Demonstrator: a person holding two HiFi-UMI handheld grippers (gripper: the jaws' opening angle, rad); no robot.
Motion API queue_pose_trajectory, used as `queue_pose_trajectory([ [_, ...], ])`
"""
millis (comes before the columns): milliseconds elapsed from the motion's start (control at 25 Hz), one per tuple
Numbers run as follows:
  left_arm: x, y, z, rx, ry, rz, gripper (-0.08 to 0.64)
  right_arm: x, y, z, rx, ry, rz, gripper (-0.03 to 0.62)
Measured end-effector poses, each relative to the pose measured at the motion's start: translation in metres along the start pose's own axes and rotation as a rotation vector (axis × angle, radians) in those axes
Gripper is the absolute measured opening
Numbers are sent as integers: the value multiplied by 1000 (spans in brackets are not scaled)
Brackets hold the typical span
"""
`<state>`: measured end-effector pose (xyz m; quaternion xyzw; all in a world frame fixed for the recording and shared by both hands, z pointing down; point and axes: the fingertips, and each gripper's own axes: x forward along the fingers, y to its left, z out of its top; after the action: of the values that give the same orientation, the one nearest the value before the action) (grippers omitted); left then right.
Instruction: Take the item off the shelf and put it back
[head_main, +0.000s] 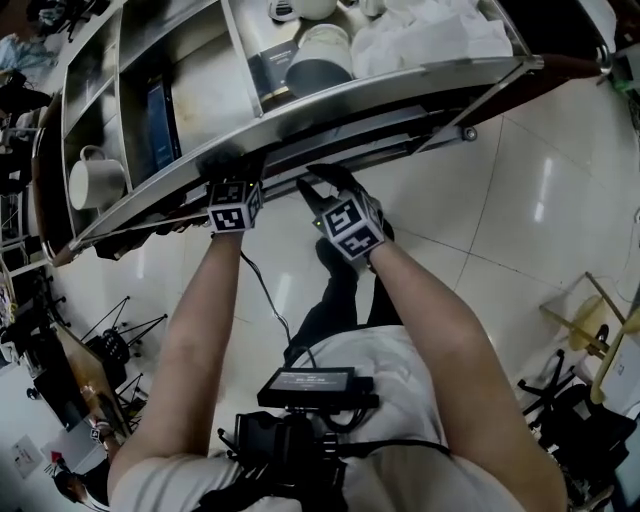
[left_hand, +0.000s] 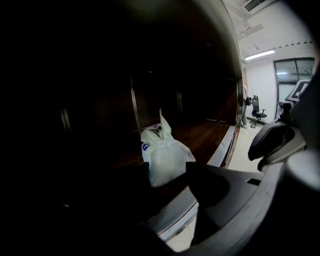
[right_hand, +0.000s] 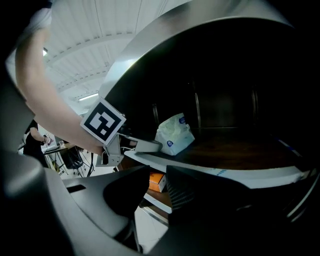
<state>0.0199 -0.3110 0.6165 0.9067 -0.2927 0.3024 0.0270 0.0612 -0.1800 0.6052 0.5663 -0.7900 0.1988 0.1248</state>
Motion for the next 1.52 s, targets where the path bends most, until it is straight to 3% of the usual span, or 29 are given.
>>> queue_pose_trajectory([
  [80,4,-7,7,37,3,-21,234,-4,-4,-1,10,-3,-7,112],
  [280,5,-13,8,67,-10,-7,38,-12,-17,-7,47,-3,-34,112],
  [320,3,-13,7,64,-9,2,30,-13,-18,-8,51,-2,-37,112],
  [800,-27,-38,6,56,-46,-26,20,-21,-15,-9,45,2,-32,112],
  [1160,-65,-67,-3,-3,-73,-76,18,-35,-10,-3,19,-10,-11,112],
  [1520,-127,-83,-14,-82,-96,-78,18,-59,16,3,-39,-25,63,112],
])
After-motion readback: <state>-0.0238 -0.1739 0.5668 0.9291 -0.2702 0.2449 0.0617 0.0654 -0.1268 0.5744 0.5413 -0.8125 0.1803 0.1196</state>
